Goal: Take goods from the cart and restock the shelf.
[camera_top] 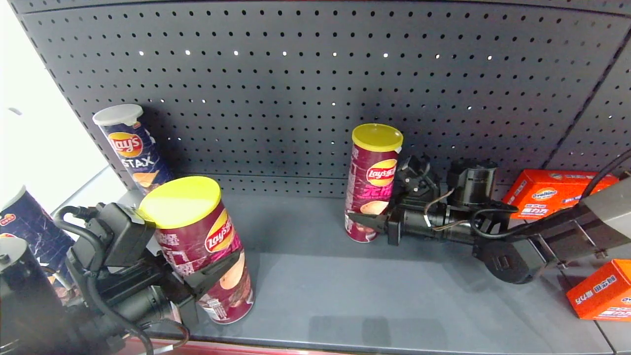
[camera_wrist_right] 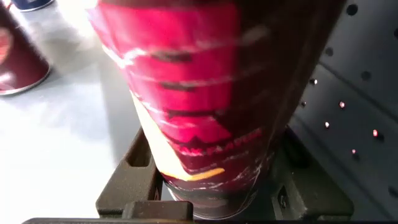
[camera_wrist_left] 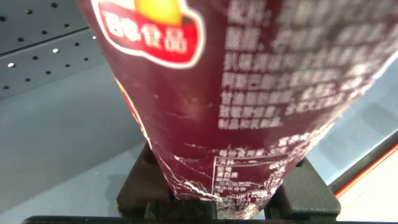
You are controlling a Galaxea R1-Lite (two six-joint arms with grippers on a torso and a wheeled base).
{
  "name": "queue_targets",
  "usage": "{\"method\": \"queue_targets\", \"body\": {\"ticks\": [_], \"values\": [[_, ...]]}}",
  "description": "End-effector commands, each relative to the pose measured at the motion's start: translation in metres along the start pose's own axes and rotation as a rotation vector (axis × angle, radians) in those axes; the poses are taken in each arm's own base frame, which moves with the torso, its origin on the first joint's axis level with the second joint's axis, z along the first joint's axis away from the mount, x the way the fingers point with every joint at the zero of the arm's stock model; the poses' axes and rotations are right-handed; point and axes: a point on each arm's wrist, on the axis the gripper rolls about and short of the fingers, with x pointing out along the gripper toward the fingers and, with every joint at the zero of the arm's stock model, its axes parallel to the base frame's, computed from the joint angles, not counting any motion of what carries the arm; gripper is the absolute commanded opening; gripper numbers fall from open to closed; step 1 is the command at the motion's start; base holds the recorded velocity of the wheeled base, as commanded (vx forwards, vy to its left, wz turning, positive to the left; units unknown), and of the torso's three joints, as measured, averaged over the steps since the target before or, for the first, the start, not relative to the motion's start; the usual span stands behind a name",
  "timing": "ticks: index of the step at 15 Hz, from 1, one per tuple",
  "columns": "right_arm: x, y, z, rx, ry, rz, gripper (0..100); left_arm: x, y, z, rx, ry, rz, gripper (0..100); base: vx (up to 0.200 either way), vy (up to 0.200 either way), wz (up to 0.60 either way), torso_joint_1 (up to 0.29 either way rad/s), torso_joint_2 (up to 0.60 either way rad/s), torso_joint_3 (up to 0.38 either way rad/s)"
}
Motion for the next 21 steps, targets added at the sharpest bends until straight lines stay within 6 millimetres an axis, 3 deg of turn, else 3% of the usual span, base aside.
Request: {"method": "queue_targets", "body": {"ticks": [1, 7, 11, 15, 21], "values": [[-0.024, 0.017, 0.020, -0.029, -0.043, 0.005, 0, -0.003, 0.001, 0.002, 0.002, -0.014, 0.008, 0, 0.000, 0.000, 0.00, 0.000, 0.00, 0.000], [-0.068, 0.083, 0.039, -0.010, -0.053, 0.062, 0, -0.004, 0.001, 0.001, 0.000, -0.009, 0.013, 0, 0.000, 0.000, 0.00, 0.000, 0.00, 0.000], [-0.076, 0.124, 0.037, -0.003, -0.028, 0.075, 0, -0.005, 0.006, 0.000, -0.003, -0.006, 0.035, 0, 0.000, 0.000, 0.00, 0.000, 0.00, 0.000], [-0.075, 0.139, 0.032, -0.003, -0.015, 0.051, 0, -0.005, 0.007, 0.001, -0.003, -0.010, 0.043, 0, 0.000, 0.000, 0.00, 0.000, 0.00, 0.000], [-0.078, 0.145, 0.001, 0.029, 0.028, 0.011, 0, -0.004, 0.008, 0.002, -0.003, -0.011, 0.050, 0, 0.000, 0.000, 0.00, 0.000, 0.00, 0.000]]}}
